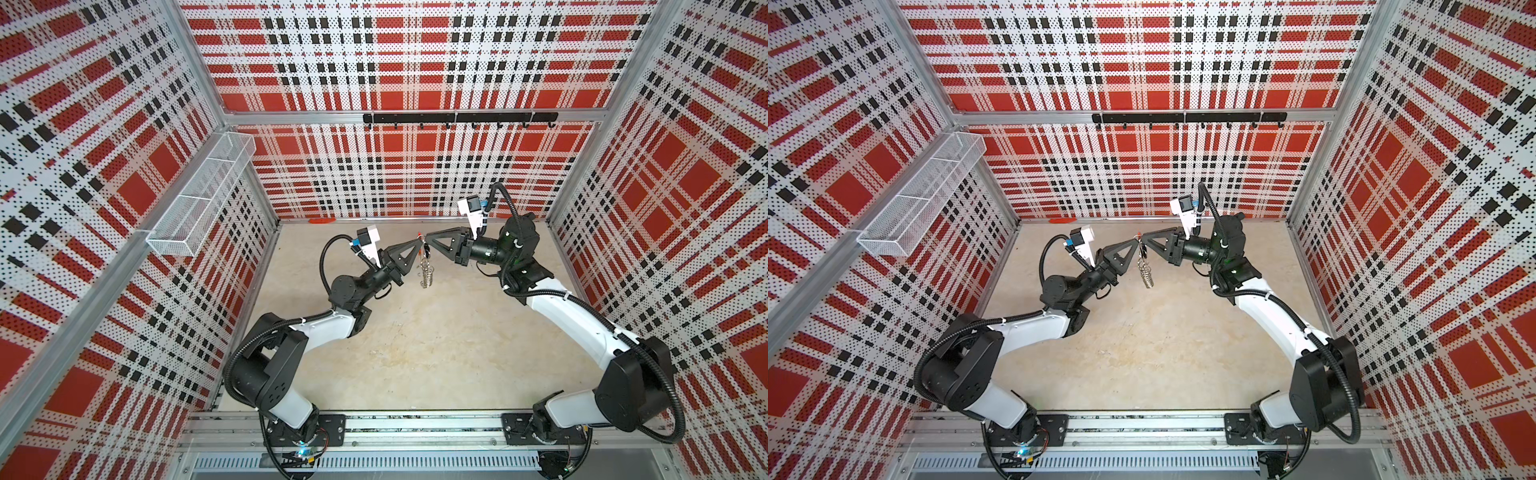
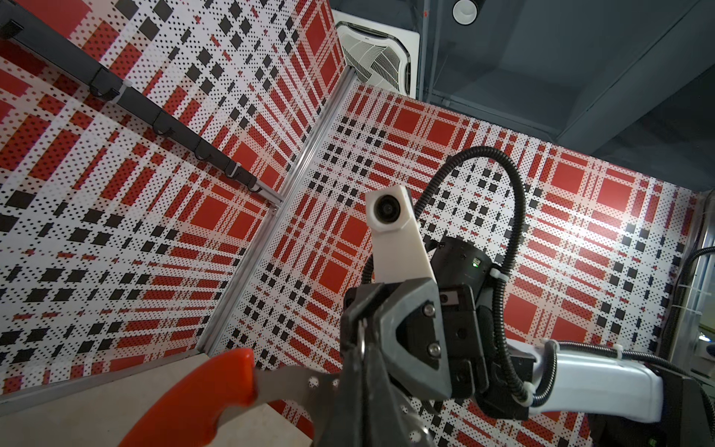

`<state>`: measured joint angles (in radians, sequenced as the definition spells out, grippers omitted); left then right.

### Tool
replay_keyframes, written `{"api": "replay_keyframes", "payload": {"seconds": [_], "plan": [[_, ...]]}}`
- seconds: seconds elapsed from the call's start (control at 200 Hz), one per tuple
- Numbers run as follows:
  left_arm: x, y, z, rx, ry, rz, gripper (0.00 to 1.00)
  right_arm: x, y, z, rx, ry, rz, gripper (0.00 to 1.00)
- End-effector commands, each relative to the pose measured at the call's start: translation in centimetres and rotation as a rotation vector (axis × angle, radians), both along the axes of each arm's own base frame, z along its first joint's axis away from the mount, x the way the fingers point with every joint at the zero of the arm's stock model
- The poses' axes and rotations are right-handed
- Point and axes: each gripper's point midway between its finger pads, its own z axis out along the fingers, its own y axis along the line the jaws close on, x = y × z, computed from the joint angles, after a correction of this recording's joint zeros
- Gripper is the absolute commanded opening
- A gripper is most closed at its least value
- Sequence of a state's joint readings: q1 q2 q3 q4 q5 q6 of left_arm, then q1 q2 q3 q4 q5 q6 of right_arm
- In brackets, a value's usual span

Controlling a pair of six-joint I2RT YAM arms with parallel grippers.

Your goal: Put the keys on the keyring

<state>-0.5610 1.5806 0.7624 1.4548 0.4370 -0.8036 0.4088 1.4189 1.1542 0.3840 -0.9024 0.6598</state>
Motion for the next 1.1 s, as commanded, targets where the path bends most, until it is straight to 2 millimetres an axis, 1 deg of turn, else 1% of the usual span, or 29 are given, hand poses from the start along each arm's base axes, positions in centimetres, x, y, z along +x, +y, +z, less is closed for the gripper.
{"api": "replay_keyframes", "payload": {"seconds": [0.0, 0.145, 0.341, 0.471, 0.626, 0.702, 0.777, 0.922, 1.012, 1.097], "plan": [[-1.1, 0.9, 2.5, -0.032, -0.078, 0.006, 0.00, -0.9, -0.6, 0.1, -0.015, -0.032, 0.003, 0.21], [-1.2, 0.9, 2.8, -0.035, -0.084, 0.005, 0.00, -1.1, -0.3, -1.0, -0.019, -0.012, 0.035, 0.27], [-1.1, 0.8, 2.9, -0.035, -0.084, 0.000, 0.00, -1.9, 0.3, -0.4, 0.026, -0.015, 0.097, 0.28], [-1.1, 0.6, 2.9, -0.035, -0.084, -0.002, 0.00, -2.2, 1.0, -0.4, 0.037, -0.010, 0.132, 0.28], [-1.2, 0.7, 3.1, -0.039, -0.088, 0.000, 0.00, -2.4, 1.3, -1.3, 0.030, 0.004, 0.136, 0.27], [-1.3, 0.8, 3.2, -0.041, -0.092, 0.003, 0.00, -2.5, 1.3, -1.8, 0.030, 0.013, 0.136, 0.25], [-1.3, 0.7, 3.3, -0.041, -0.092, 0.000, 0.00, -2.7, 1.4, -2.0, 0.035, 0.020, 0.144, 0.21], [-1.2, 0.5, 3.1, -0.039, -0.088, -0.002, 0.00, -3.4, 1.9, -2.2, 0.034, 0.022, 0.166, 0.19], [-1.2, 0.5, 2.9, -0.035, -0.087, -0.003, 0.00, -3.4, 1.7, -2.1, 0.026, 0.015, 0.146, 0.20], [-1.1, 0.5, 2.7, -0.030, -0.084, 0.000, 0.00, -2.7, 1.0, -2.1, -0.001, 0.005, 0.082, 0.20]]}}
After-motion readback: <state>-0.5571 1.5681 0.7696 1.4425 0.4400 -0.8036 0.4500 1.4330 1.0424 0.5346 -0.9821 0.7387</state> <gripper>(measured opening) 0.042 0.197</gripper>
